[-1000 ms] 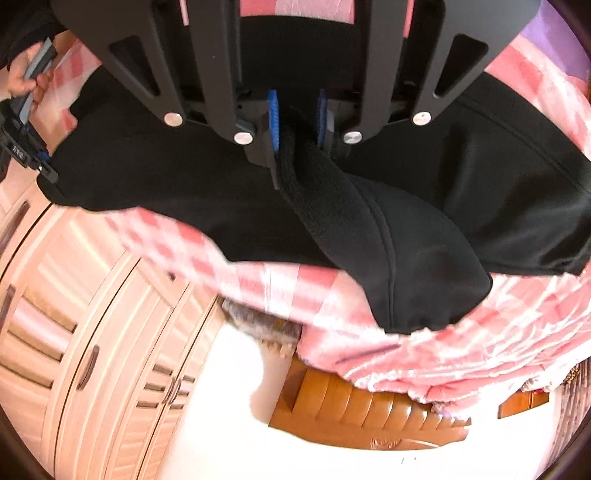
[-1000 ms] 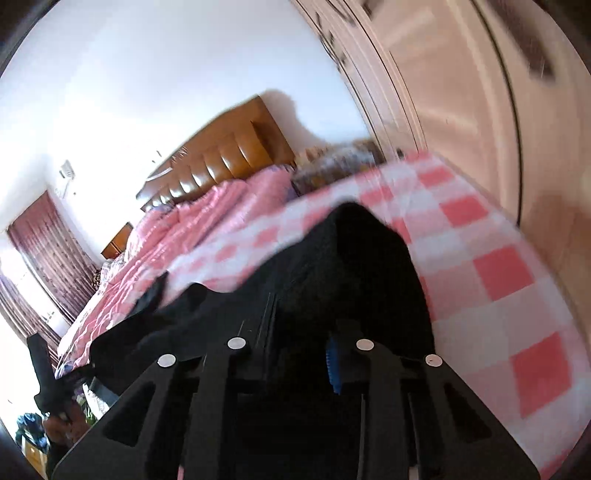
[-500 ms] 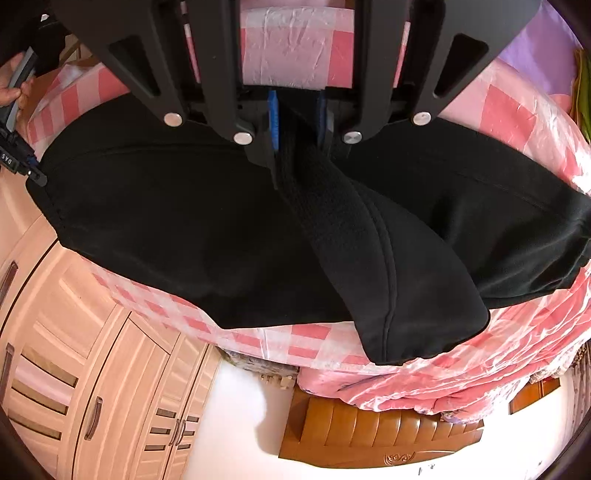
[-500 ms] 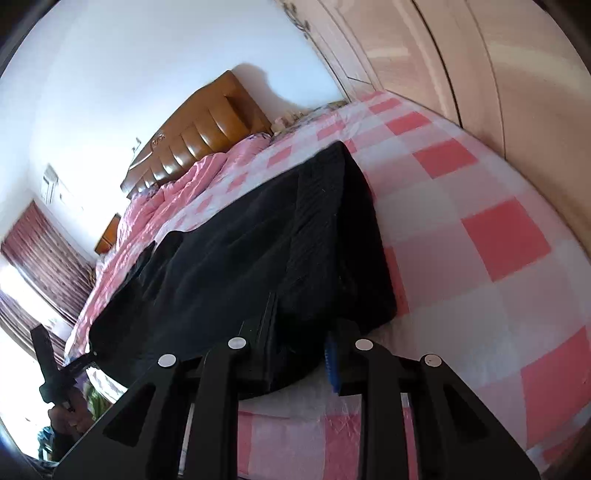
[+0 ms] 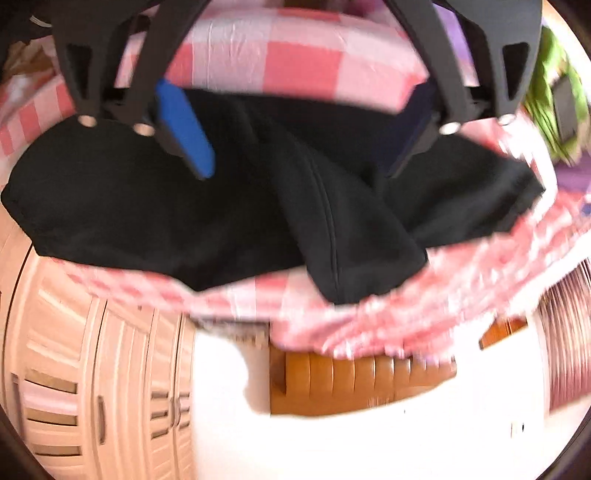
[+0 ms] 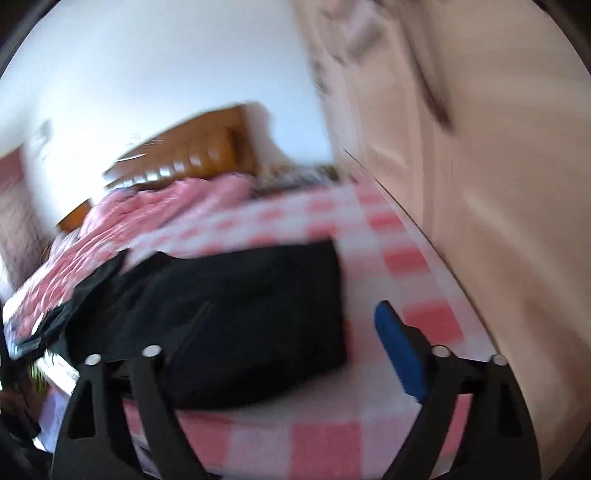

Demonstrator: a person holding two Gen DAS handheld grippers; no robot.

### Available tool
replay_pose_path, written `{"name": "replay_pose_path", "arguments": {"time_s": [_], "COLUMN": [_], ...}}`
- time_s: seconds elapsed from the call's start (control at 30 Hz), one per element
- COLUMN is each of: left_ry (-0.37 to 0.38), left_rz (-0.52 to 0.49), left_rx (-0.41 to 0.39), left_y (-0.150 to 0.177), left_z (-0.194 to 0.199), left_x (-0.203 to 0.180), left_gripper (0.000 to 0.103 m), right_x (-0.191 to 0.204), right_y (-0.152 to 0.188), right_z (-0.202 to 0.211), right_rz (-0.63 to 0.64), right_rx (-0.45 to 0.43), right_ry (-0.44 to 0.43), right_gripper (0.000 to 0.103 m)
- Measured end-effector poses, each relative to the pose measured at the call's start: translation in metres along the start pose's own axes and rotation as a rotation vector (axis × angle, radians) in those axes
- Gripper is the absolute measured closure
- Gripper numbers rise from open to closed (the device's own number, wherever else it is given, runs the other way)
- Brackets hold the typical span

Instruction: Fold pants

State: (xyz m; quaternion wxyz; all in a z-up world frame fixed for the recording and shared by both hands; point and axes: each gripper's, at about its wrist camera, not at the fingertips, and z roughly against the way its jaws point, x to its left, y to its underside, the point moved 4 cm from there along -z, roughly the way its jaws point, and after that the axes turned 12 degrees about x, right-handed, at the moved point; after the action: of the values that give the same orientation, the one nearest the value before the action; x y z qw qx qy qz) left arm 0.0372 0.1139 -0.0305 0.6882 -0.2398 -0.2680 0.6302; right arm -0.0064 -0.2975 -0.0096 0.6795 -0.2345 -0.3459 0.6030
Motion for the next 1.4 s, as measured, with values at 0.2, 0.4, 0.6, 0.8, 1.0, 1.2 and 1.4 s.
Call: {"name": "replay_pose_path", "arguments": {"time_s": [0.2, 0.4, 0.6, 0.8, 1.0, 1.2, 1.4], "left_ry": [-0.109, -0.065, -0.114, -0.159, -0.13, -0.143, -0.089], "left_rz": [-0.035, 0.05, 0.043, 0.089, 0.114, 0.149, 0.282], "left_rx": [0.038, 0.148, 0.301, 0.465, 0.408, 0.258, 0.098], "left_y": [-0.035, -0.119, -0.203, -0.207, -0.213, -0.215, -0.174], "left_z": [-0.029, -0.082, -0.193, -0.277, -0.292, -0.245, -0.134], "left_x": [0.006, 0.037, 0.036, 0.052, 0.068, 0.085, 0.156], "left_gripper": [0.002, 0.002, 0.002, 0.017, 0.06, 0.09, 0.091], "right_x": [0.094, 0.177, 0.221, 0.227, 0.215, 0.206, 0.211], "right_y": [-0.037, -0.074, -0.078, -0.071, -0.072, -0.074, -0.072], "right_z": [-0.048, -0.139, -0.213, -0.229, -0.238, -0.241, -0.242], "right_rz": [0.225, 0.357, 0.38, 0.353, 0.298, 0.241, 0.252], "right_rx": [0.044, 0.161, 0.272, 0.326, 0.356, 0.368, 0.383], "right_ry": [-0.14, -0.191, -0.173, -0.236, -0.254, -0.269, -0.293], "right_gripper": [0.008, 0.007, 0.008, 0.007, 0.007, 0.007, 0.007]}}
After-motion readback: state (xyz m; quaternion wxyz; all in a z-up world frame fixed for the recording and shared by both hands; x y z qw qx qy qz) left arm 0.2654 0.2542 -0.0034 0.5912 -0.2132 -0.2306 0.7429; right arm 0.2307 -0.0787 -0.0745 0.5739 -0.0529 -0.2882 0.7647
